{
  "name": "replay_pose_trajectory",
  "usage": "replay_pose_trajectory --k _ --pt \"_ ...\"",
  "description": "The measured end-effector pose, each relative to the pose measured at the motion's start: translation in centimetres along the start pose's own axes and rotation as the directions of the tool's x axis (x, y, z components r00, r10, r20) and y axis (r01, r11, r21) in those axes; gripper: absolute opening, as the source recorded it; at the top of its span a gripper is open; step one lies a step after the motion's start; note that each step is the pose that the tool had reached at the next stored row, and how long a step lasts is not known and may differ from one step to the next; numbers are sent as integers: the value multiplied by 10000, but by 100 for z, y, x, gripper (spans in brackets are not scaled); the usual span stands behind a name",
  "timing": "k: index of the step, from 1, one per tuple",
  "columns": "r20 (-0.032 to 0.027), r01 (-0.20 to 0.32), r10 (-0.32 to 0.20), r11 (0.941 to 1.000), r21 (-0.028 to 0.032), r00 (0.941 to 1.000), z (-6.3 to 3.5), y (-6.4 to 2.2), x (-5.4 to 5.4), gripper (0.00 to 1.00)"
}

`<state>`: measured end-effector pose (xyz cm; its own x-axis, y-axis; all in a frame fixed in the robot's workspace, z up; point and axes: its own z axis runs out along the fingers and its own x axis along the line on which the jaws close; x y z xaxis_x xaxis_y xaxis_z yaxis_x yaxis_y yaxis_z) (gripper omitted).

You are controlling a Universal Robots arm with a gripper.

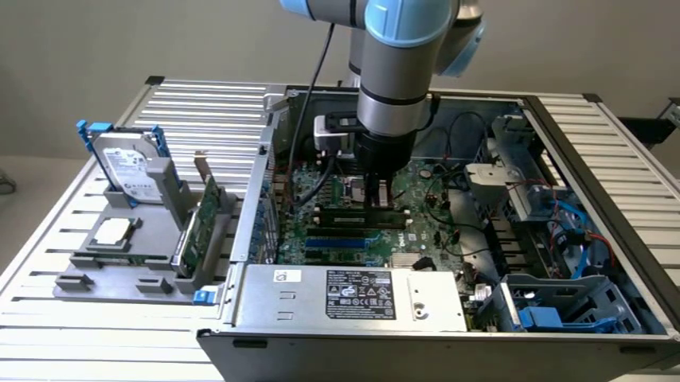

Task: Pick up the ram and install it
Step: 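Insert the ram into the slot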

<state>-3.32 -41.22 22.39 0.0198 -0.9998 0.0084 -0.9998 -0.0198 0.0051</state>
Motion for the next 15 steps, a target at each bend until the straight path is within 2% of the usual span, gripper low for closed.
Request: replay_pose_trajectory --k 6,11,12,13,15 --pt "0 1 -1 10000 -30 10000 -121 19 1 39" --pt "1 1 -1 9999 -106 10000 -195 28 1 37" --pt "2 1 -1 9999 -127 10000 -200 29 1 31" --pt "5 0 0 9999 -133 10000 -201 29 1 31" --pt "4 0 0 9999 -133 10000 -201 28 1 18"
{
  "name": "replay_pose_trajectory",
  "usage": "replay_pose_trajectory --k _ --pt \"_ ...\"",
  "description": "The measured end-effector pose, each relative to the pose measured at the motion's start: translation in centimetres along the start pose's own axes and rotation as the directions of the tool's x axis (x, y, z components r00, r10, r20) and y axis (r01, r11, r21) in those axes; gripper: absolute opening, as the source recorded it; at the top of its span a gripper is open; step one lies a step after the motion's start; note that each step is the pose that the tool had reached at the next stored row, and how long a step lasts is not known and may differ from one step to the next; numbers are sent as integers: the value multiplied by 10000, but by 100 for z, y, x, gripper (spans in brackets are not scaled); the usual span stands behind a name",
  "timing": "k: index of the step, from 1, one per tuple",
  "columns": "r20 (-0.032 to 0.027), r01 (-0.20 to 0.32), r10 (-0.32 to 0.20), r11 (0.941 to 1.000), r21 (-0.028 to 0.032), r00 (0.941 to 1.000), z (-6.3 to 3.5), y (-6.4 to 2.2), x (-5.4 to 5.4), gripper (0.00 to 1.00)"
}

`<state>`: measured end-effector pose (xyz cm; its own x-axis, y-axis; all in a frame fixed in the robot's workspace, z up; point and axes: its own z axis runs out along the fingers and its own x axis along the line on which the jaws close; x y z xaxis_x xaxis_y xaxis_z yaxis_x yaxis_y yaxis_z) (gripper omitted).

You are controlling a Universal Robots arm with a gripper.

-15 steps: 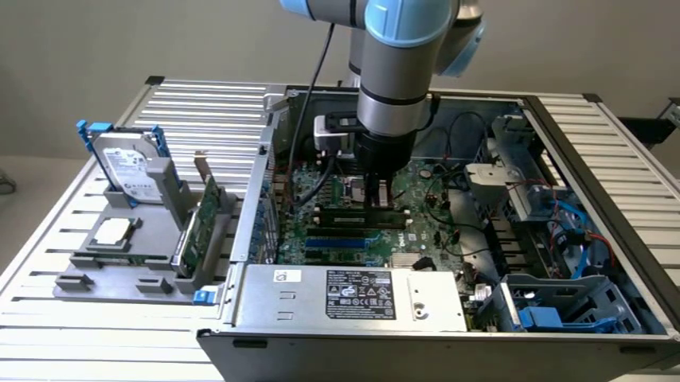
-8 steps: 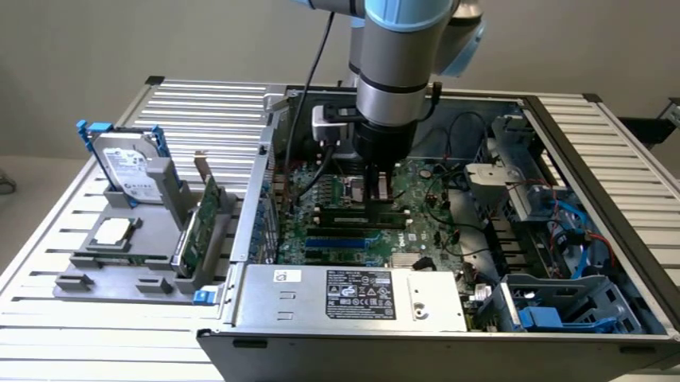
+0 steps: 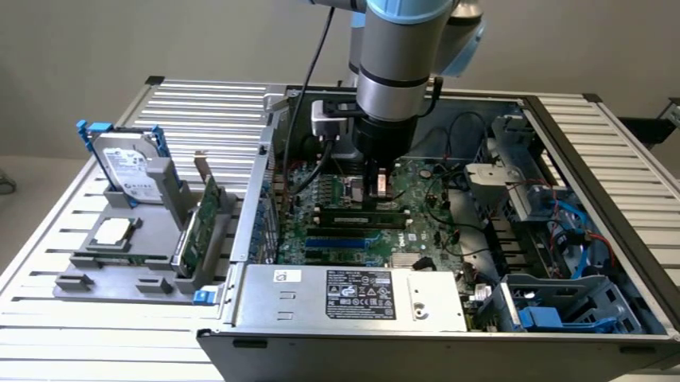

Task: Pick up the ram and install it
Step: 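Insert the ram into the slot, then press down the ram until it locks into place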

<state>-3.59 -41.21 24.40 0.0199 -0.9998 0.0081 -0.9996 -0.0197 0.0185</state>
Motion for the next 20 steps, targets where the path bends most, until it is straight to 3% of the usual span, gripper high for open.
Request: replay_pose_trajectory --k 3,16,20 --pt "-2 1 -1 10000 -2 10000 -1 0 0 11" --pt "-4 3 -3 10000 -4 10000 -1 5 1 11" --pt "0 3 -3 10000 -57 10000 11 5 0 11"
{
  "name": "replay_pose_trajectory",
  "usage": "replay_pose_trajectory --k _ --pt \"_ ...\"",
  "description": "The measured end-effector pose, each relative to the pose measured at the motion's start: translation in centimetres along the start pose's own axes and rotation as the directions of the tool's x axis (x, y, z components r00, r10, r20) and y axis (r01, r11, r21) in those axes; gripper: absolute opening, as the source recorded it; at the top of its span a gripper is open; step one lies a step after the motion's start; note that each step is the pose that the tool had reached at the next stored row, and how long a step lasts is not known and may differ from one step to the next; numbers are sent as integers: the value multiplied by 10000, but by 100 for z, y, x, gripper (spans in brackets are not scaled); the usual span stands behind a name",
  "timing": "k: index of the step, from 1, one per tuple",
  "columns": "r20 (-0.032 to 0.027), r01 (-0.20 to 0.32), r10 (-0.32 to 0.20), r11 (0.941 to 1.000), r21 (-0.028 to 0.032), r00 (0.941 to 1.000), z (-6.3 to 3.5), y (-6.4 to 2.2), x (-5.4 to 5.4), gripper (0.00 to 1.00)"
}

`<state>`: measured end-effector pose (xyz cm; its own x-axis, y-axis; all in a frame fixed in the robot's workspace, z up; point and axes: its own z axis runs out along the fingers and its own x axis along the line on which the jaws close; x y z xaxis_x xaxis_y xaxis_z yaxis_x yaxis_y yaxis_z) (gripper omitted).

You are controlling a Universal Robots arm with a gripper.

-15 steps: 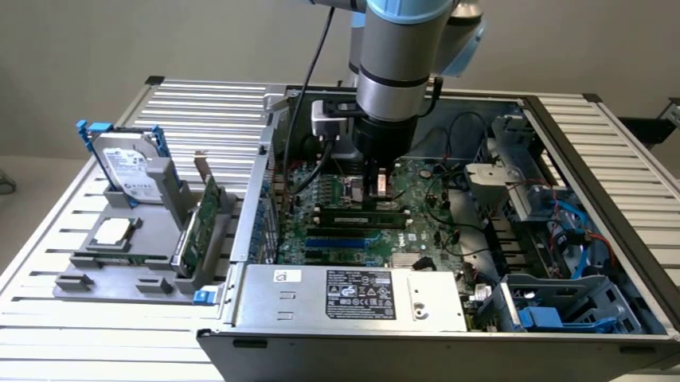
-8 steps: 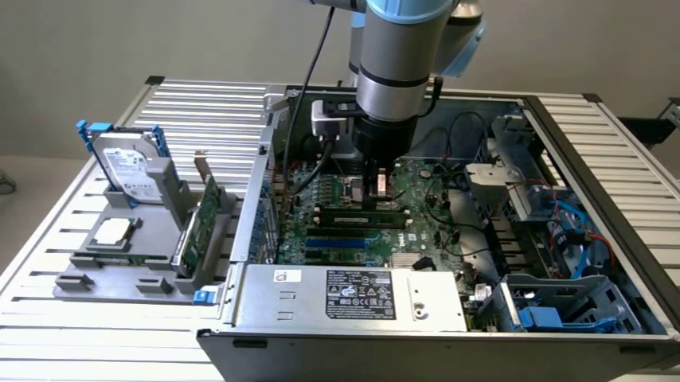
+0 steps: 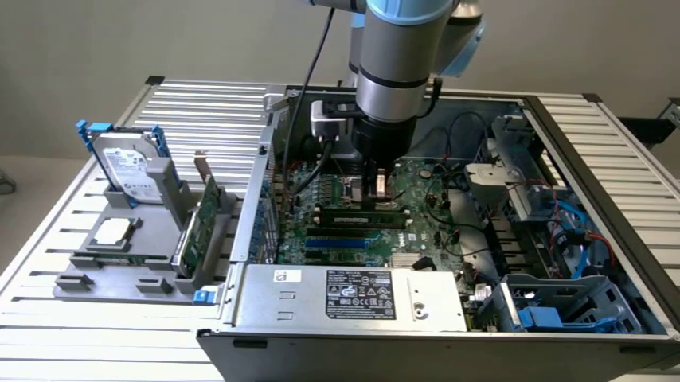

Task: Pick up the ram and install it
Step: 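Press down the ram until it locks into place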

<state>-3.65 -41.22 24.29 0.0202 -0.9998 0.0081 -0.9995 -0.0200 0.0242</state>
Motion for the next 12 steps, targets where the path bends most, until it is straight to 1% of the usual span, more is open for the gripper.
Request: replay_pose_trajectory --k 7,10,12 --pt "1 1 -1 9999 -109 10000 53 -1 0 11" --pt "-1 1 -1 9999 -141 10000 62 -1 0 11" --pt "0 1 -1 9999 -142 10000 62 -2 0 11"
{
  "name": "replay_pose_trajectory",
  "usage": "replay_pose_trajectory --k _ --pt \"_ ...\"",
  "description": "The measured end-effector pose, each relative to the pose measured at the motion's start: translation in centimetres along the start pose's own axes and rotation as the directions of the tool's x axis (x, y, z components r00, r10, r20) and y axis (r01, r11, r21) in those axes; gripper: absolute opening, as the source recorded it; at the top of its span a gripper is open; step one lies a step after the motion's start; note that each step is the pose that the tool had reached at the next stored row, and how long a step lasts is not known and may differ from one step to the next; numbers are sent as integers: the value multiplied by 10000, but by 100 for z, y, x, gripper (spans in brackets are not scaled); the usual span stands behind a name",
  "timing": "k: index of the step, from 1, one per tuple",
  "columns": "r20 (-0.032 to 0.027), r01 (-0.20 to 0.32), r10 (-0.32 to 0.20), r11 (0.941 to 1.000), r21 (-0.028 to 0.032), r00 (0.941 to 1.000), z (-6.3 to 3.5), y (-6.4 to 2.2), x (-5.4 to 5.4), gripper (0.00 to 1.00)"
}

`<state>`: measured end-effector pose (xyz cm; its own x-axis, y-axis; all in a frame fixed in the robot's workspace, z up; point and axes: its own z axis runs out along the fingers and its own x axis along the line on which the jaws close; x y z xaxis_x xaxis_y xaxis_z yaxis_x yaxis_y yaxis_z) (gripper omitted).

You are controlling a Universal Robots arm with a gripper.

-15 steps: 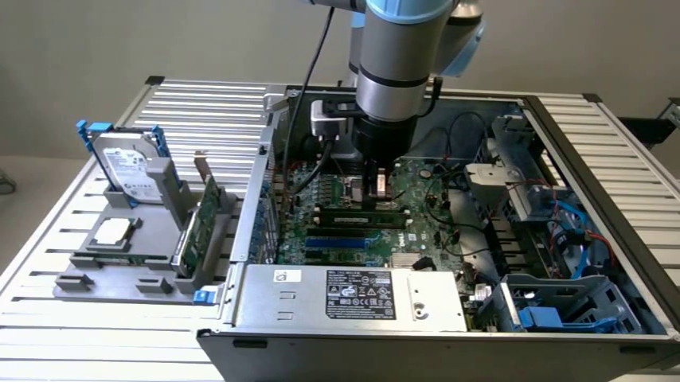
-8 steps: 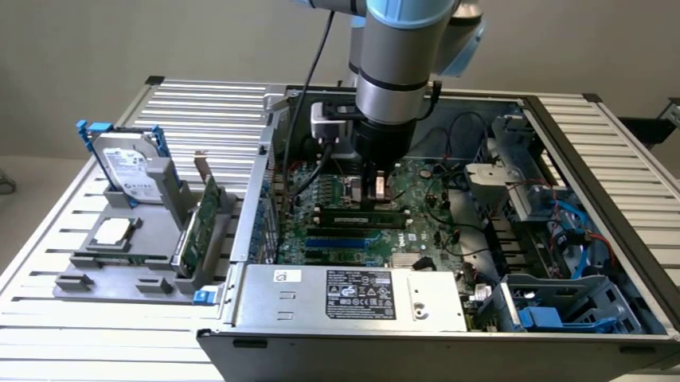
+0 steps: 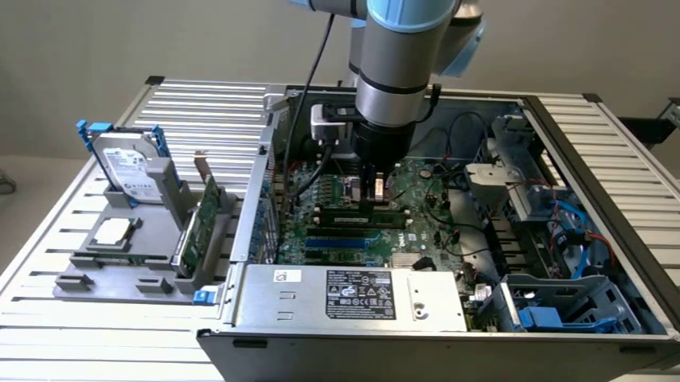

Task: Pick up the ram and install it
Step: 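Press down the ram until it locks into place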

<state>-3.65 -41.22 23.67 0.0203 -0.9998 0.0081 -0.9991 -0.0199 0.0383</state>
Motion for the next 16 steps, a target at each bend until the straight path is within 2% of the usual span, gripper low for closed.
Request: replay_pose_trajectory --k 8,16 --pt "4 1 -1 10000 1 10000 -6 -96 2 11" --pt "7 2 -2 10000 2 10000 6 -108 1 11"
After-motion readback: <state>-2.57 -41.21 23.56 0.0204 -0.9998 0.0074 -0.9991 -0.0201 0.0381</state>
